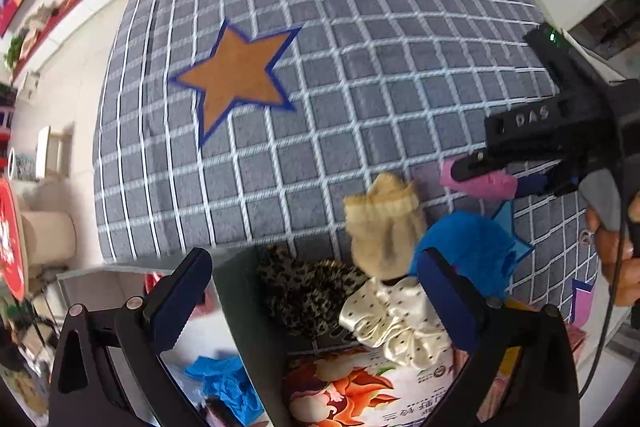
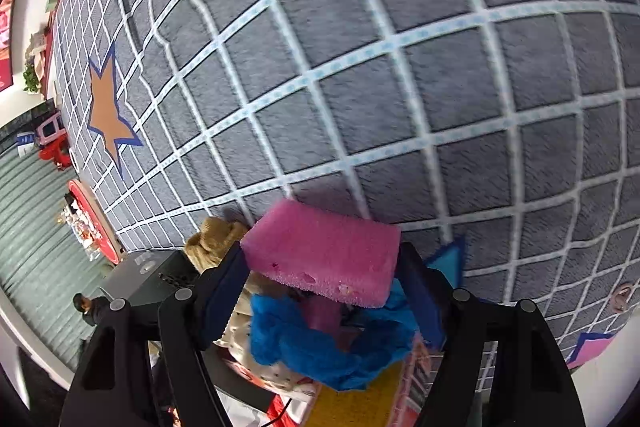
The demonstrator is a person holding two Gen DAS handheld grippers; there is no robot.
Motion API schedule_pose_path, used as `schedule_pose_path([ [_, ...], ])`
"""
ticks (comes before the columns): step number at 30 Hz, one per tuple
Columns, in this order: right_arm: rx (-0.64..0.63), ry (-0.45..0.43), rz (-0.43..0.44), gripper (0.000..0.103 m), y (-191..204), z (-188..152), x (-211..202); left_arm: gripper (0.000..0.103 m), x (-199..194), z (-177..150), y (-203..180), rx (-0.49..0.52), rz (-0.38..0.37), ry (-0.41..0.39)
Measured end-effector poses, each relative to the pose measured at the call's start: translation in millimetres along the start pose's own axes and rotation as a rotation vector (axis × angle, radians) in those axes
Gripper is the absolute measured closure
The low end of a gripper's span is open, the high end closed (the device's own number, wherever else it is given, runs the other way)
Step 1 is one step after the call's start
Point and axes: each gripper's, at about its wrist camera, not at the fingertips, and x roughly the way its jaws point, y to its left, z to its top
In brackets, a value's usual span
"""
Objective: Organize soft objects
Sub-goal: 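Grasp the beige knit sock with the left gripper while the right grasps the pink sponge, then carry the beige sock and pink sponge in both grippers over the white box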
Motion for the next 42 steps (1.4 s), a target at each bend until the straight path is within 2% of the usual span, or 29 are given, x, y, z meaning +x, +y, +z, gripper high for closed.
schedule_pose_path([
  [3,0.019,-0.031,0.017,0.028,-18,-3,-14,0.000,6,11,-14,0.035,-0.027,0.020],
  [5,0.007,-0.069,-0.009,0.028,-27,-7,-27,0.000,22,18,-24,0.053,-0.051,0.055],
  [8,-0.020,-0.146,-0.065,0.028,-39,-12,-49,0.000,51,25,-34,0.066,-0.033,0.107],
  [13,-0.056,-0.242,-0.117,0.028,-60,-32,-73,0.000,88,36,-38,0.000,-0.095,0.173],
  [20,-0.109,-0.288,-0.147,0.028,-67,-57,-78,0.000,123,33,-39,-0.013,-0.059,0.247],
  [26,-0.118,-0.314,-0.154,0.027,-63,-72,-77,0.000,129,27,-37,-0.029,-0.058,0.238],
  [30,-0.117,-0.330,-0.156,0.027,-65,-79,-82,0.000,135,32,-38,-0.038,-0.057,0.285],
  [32,-0.117,-0.341,-0.153,0.028,-65,-85,-84,0.004,138,36,-35,-0.062,-0.063,0.280],
  [33,-0.121,-0.353,-0.154,0.028,-64,-88,-87,0.011,136,35,-36,-0.061,-0.063,0.261],
  [35,-0.127,-0.386,-0.158,0.027,-63,-95,-93,0.029,126,33,-40,-0.032,-0.065,0.222],
  [37,-0.130,-0.410,-0.158,0.028,-65,-101,-98,0.057,118,32,-43,0.010,-0.071,0.194],
  [40,-0.121,-0.445,-0.153,0.028,-67,-108,-104,0.069,104,34,-35,-0.014,-0.083,0.141],
  [42,-0.111,-0.461,-0.144,0.028,-69,-112,-107,0.069,89,35,-29,-0.035,-0.077,0.086],
])
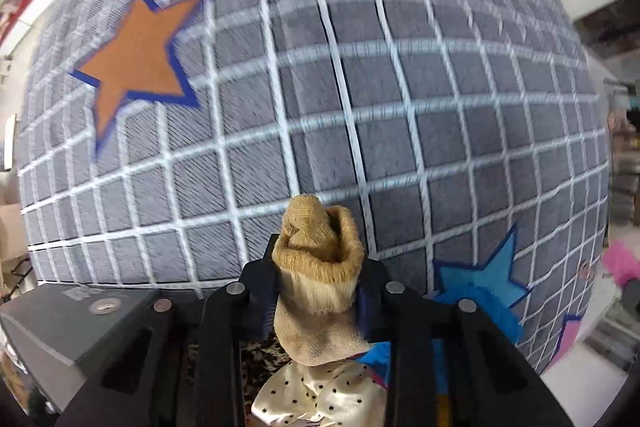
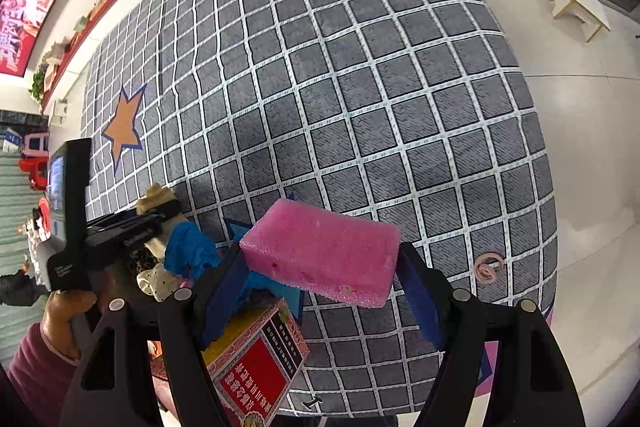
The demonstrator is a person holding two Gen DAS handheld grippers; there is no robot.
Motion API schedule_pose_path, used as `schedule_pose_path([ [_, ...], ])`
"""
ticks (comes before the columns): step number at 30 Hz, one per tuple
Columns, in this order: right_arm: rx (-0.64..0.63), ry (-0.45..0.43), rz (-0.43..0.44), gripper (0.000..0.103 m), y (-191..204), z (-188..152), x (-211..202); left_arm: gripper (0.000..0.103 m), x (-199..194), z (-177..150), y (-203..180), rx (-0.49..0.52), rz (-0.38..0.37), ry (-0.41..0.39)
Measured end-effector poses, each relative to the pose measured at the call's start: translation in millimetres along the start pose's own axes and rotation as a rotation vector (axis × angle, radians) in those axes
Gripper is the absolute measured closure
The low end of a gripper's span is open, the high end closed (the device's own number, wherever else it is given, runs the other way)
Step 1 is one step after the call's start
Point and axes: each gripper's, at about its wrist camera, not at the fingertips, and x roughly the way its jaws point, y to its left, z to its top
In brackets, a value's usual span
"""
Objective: Organize soft objects
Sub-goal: 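Carry the beige sock and pink sponge in both grippers over the white box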
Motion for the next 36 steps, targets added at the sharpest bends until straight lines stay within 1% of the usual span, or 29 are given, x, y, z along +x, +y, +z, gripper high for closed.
schedule_pose_path([
  [3,0.020,-0.022,0.004,0.028,-3,-6,-6,0.069,-29,-1,1,0.002,0.014,-0.093],
  [7,0.034,-0.039,0.002,0.028,-4,-16,-13,0.069,-62,-10,0,0.024,0.018,-0.186],
  [11,0.039,-0.051,0.000,0.028,-1,-28,-20,0.069,-89,-26,2,0.043,0.008,-0.260],
  [13,0.040,-0.064,-0.003,0.027,1,-34,-25,0.069,-102,-36,4,0.041,-0.003,-0.283],
  [16,0.043,-0.081,0.002,0.028,8,-44,-33,0.069,-116,-52,11,0.038,-0.019,-0.300],
  [19,0.035,-0.089,0.006,0.027,18,-56,-38,0.069,-129,-74,13,0.058,-0.008,-0.315],
  [21,0.024,-0.090,0.008,0.028,26,-64,-41,0.069,-134,-88,16,0.065,-0.016,-0.317],
  [28,-0.020,-0.119,-0.019,0.028,54,-94,-56,0.069,-142,-154,22,0.086,-0.053,-0.291],
  [31,-0.064,-0.132,-0.038,0.028,70,-110,-63,0.069,-142,-179,27,0.087,-0.063,-0.276],
  [33,-0.091,-0.135,-0.043,0.027,82,-120,-66,0.069,-142,-193,32,0.081,-0.071,-0.267],
  [36,-0.124,-0.140,-0.034,0.027,100,-136,-68,0.069,-145,-208,40,0.067,-0.073,-0.274],
])
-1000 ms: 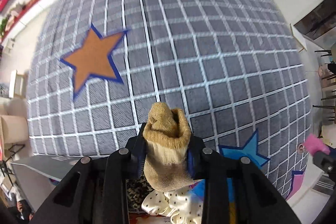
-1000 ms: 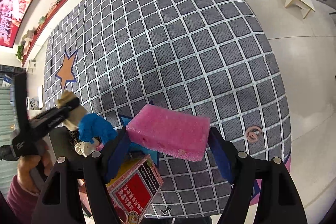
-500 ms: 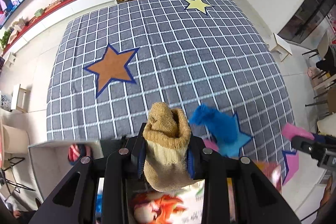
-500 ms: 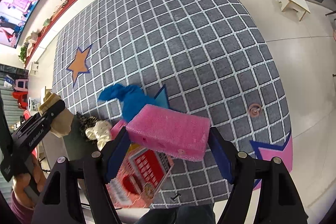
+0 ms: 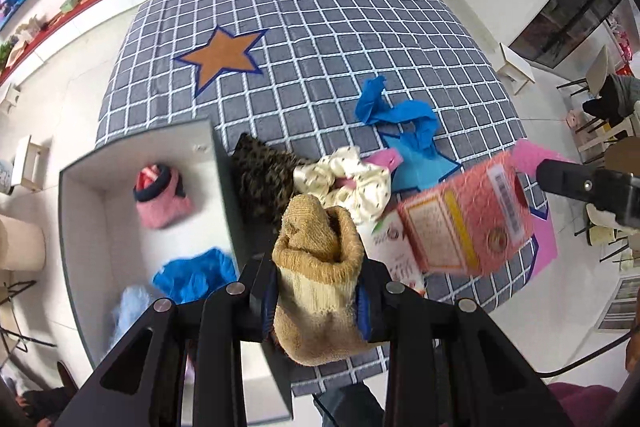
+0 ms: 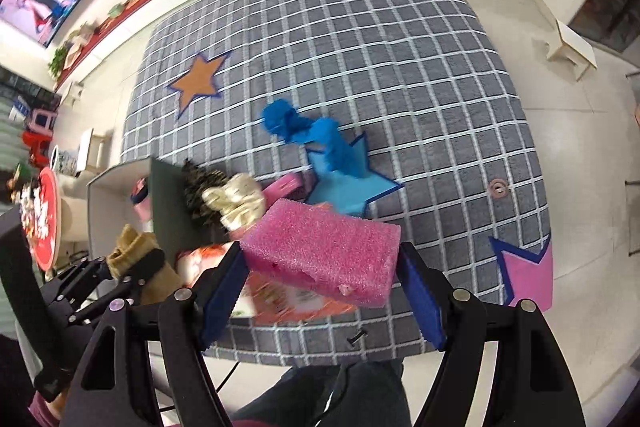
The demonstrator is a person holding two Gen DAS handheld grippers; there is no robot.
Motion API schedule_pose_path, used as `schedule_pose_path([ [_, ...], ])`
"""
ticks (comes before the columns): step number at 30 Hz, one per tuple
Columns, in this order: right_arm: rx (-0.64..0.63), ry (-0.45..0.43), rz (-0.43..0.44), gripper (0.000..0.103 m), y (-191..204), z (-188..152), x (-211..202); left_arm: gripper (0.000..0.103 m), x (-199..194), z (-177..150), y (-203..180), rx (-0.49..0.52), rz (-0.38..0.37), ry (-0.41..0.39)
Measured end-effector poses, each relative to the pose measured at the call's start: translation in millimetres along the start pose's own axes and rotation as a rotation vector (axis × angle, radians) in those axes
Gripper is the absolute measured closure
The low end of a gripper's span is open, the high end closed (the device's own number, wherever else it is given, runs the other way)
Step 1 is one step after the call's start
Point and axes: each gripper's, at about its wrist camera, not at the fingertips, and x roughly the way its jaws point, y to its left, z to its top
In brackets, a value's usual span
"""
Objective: Organize soft objects
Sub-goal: 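Carry the beige sock and pink sponge in both grippers over the white box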
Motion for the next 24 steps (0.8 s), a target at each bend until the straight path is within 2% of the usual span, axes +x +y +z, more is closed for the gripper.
schedule_pose_path([
  [12,-0.191,0.033,0.025,0.028,84,-44,8,0.069,-33,-39,28,-0.059,0.032,-0.069],
  [24,-0.246,0.054,0.017,0.027,113,-57,15,0.069,-41,-62,52,-0.126,0.049,-0.082],
])
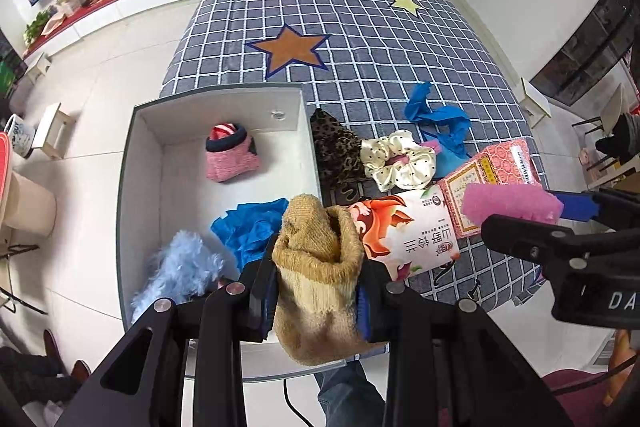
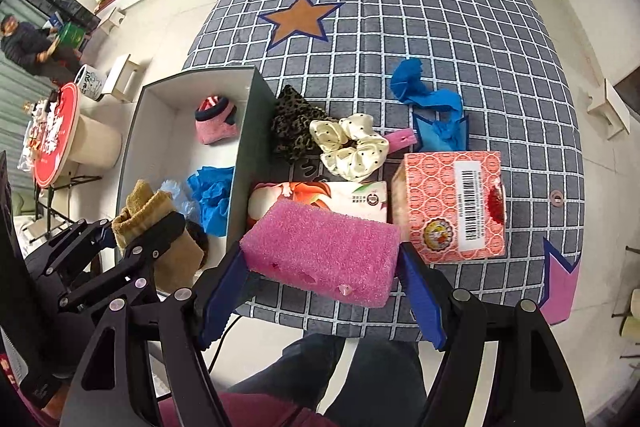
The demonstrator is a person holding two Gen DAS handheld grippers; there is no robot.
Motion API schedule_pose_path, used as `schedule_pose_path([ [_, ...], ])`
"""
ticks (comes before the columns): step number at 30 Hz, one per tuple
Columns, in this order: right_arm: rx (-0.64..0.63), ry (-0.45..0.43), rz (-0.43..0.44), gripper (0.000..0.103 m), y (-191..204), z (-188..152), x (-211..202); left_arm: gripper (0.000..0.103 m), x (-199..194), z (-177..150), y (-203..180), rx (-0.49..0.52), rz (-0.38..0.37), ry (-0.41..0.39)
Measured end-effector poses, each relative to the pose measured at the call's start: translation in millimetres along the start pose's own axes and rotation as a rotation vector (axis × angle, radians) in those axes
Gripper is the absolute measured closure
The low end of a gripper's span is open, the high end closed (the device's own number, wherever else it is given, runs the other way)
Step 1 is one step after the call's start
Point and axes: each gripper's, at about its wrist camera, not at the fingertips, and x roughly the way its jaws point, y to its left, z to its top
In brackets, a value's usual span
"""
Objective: Organize soft objects
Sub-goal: 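Carry the beige sock and pink sponge in both grippers over the white box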
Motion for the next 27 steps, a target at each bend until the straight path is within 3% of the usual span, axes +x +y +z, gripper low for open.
schedule_pose_path([
  [27,-0.049,0.013,0.002,0.027,29,-2,7,0.069,-2,-15,26,-0.060,0.016,0.000],
])
